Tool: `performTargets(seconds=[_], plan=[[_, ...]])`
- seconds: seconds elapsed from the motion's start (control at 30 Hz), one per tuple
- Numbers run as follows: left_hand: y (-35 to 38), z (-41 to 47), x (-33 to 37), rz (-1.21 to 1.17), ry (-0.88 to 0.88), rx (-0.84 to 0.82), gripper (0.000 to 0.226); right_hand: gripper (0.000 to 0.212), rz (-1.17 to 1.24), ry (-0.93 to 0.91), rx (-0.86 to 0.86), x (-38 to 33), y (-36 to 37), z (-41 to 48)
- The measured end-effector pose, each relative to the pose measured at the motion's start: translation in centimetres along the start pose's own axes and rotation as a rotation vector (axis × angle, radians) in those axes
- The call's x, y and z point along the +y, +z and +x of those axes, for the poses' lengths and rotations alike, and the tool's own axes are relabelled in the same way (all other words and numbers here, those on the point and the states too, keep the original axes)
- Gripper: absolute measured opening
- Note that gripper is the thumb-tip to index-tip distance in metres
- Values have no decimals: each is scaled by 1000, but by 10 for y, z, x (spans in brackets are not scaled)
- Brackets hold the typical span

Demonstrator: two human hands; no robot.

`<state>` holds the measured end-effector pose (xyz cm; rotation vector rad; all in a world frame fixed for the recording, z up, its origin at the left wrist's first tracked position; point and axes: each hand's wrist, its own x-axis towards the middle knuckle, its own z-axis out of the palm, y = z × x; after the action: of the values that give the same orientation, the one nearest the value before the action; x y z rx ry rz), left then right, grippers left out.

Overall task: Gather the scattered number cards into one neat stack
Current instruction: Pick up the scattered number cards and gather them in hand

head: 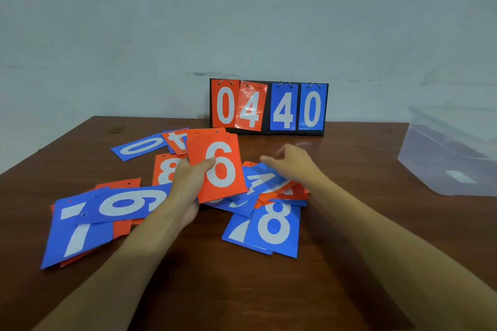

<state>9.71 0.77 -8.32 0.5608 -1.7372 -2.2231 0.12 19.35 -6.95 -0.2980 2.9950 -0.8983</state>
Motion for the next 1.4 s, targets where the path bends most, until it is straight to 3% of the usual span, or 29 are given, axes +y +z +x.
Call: performTargets(seconds=[0.1,0.27,0.37,0.47,0.53,0.6,0.73,0.87,1.0,1.2,1.27,1.4], plan=[[-2,4,0,-38,8,56,44,78,-279,78,-102,14,7,2],[-5,8,-2,-31,1,90,48,75,-181,165,-147,19,3,7],[-6,8,-1,-24,1,105,49,45,12,169,-80,28,-3,6],[-7,7,1,5,14,110,51,7,465,77,76,31,-17,-6],[-8,7,3,21,28,113,50,6,650,-1,69,27,-28,-14],[-8,7,5,52,39,99,51,11,670,-81,16,19,-35,-19],[-6,1,7,69,-26,4,45,5,624,-240,-42,-8,-24,-19],[-1,-5,8,118,12,-119,41,12,526,-313,48,-40,-4,-6],[-11,7,10,14,8,13,39,20,421,-218,171,-49,11,5],[-33,24,17,-245,-16,247,36,61,-135,-208,-175,-36,41,13],[-34,26,17,-245,-28,259,35,61,-202,-191,-155,-36,45,13],[-30,24,15,-209,-43,241,31,46,-106,-143,-125,-35,44,18]])
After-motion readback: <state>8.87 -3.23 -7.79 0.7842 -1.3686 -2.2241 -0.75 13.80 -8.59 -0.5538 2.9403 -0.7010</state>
